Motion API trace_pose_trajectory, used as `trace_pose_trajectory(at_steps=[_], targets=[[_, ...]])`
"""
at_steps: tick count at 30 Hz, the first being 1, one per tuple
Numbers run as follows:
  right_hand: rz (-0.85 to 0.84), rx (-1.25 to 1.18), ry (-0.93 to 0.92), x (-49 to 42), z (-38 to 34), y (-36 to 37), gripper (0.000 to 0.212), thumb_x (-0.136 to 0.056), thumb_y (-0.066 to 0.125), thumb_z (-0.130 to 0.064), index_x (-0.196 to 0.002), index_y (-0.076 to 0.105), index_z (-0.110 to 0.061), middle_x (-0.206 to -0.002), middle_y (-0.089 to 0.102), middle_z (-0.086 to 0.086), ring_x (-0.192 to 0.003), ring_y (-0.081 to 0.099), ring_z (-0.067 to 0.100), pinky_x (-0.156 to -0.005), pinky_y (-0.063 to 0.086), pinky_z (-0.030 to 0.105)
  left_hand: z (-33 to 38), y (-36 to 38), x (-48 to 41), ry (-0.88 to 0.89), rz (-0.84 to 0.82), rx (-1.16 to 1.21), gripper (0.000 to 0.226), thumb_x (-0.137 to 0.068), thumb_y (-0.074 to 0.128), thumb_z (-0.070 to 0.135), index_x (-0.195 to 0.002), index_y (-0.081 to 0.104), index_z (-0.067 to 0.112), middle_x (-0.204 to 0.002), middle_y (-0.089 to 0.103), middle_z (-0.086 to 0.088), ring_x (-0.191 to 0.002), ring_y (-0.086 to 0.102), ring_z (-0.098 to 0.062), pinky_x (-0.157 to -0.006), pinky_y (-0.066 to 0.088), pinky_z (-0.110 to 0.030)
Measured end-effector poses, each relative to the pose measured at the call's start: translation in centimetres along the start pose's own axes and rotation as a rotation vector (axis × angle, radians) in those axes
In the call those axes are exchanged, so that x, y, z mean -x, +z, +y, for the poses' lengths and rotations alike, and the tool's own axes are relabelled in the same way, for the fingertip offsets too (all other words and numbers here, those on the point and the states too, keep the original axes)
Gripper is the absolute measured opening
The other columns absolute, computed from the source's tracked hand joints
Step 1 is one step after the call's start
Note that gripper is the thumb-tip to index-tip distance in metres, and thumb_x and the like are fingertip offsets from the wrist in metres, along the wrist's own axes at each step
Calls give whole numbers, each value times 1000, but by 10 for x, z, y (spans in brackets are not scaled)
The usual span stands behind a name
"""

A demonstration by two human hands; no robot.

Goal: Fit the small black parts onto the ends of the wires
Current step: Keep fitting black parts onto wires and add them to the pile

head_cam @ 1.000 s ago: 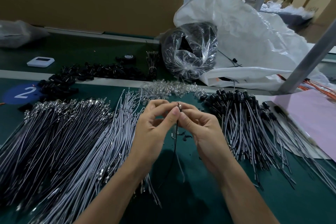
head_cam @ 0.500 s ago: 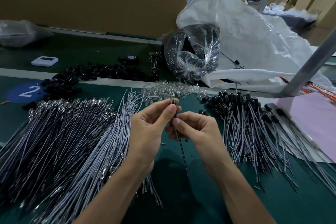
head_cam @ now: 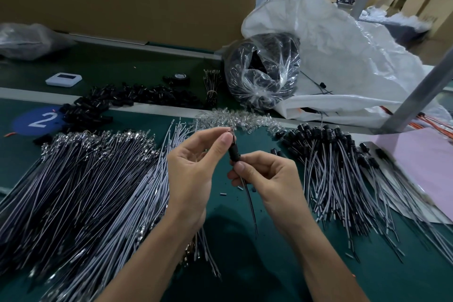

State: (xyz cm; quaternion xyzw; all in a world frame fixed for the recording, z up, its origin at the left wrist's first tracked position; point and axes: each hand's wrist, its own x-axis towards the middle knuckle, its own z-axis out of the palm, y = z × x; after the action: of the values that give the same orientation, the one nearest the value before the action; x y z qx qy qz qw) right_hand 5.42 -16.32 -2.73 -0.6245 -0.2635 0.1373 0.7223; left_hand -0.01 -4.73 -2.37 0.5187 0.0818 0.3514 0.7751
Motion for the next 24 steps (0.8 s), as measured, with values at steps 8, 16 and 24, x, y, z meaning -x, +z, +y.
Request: trace_pose_trajectory(at_steps=[8, 16, 24], targets=[[3, 35, -13, 0, 1, 1, 9, -84, 66, 2, -84, 71, -6, -70, 74, 7, -65, 71, 16, -65, 56, 22, 1, -1, -4, -42, 0, 49, 12, -65, 78, 24, -77, 81, 24, -81, 77, 1, -79, 71, -7, -69, 51, -13], [14, 63, -22, -1, 1, -1, 15, -84, 67, 3, -82, 73, -11, -75, 75, 8, -67, 71, 18, -68, 56, 23, 5, -2, -5, -71, 4, 149, 20, -50, 84, 25, -69, 79, 20, -76, 76, 0, -75, 71, -8, -68, 51, -14], [9, 83, -64, -1, 0, -2, 18, -83, 69, 5, -82, 74, -12, -74, 75, 8, -66, 71, 17, -65, 54, 20, 4, -2, -5, -101, -4, 167, 29, -48, 84, 25, -77, 81, 20, -80, 77, -3, -80, 73, -10, -73, 53, -15]])
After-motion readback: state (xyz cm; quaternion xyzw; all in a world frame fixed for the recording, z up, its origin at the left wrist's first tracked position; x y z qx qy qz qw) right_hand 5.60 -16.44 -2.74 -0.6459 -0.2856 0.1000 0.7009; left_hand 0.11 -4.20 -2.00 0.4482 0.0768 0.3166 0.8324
